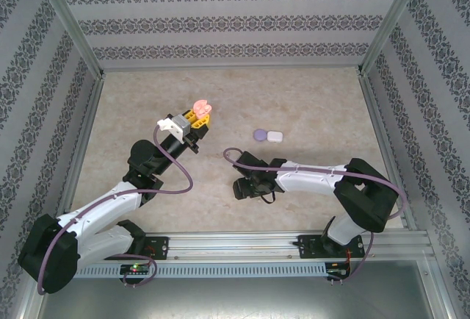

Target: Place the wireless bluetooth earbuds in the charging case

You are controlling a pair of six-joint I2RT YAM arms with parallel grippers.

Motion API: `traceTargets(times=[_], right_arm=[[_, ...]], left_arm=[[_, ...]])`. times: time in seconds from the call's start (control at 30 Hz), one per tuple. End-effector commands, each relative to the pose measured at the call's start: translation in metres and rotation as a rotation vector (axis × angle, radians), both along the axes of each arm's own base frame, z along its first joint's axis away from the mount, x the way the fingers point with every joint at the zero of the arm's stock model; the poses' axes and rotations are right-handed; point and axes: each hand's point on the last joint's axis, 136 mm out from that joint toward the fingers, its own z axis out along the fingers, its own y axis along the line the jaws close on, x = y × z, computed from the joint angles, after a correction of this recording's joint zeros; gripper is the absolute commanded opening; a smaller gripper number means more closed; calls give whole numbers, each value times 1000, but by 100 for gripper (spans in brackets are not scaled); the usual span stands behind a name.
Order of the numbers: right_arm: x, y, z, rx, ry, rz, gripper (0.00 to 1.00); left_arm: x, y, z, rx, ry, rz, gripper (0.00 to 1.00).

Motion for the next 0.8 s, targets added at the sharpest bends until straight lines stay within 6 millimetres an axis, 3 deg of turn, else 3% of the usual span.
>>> traceTargets(times=[0.0,0.37,0.77], right_arm=[[-4,3,9,10,3,-12,60],[7,-4,3,-103,-12,-22,54],[1,-11,-9,-172,12,29,46]], left_arm=[[-5,0,6,-7,-25,-3,0],[-5,-2,7,-10,-20,-10,0],[-5,0,9,-7,-28,-4,0]])
